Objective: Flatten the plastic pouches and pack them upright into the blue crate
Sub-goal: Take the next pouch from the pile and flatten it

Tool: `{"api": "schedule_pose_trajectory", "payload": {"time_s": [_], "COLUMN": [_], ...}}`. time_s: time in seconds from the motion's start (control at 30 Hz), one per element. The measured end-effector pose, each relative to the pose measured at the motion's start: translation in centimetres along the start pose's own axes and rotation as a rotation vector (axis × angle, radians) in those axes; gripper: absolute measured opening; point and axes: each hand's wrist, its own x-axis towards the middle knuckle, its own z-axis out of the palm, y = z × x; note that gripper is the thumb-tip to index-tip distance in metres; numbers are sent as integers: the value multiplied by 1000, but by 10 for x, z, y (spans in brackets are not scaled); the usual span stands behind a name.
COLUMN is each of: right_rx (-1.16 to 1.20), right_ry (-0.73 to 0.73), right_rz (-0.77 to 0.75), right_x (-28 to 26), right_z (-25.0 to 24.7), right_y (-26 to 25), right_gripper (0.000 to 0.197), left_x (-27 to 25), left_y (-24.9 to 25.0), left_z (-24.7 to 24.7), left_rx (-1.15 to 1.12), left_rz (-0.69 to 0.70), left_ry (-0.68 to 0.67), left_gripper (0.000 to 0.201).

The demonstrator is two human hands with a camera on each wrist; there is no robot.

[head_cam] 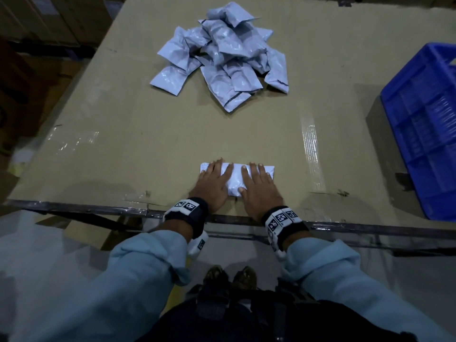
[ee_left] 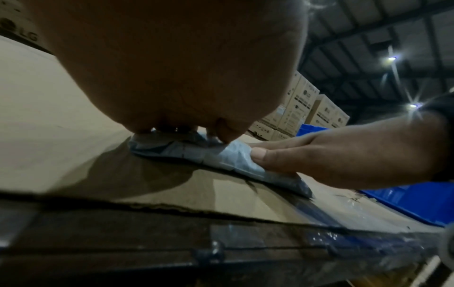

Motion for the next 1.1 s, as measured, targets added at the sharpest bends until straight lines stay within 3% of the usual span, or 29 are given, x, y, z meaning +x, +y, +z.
{"api": "schedule_pose_trajectory", "payload": {"time_s": [0.13, 0.4, 0.67, 0.9, 1.1], "right_rx": [3, -39, -36, 5, 61], "right_ry": [59, 44, 48, 70, 126], "right_rz": [22, 53, -3, 45, 128], "right_x": [-2, 0, 0, 2, -11], "right_z": [6, 14, 17, 13, 15], "right_y": [-1, -2, 3, 1, 11], "right_gripper": [69, 70, 69, 60, 69], "left_x": [-1, -3, 0, -4, -12], "left_y": [1, -1, -4, -1, -3], "left_z": [12, 19, 16, 8, 4], "left_rx": [51, 158, 142, 115, 277], "left_rz": [-10, 17, -42, -63, -101], "left_ry": [83, 143, 72, 34, 35], "left_gripper": [75, 65, 63, 61, 63]}}
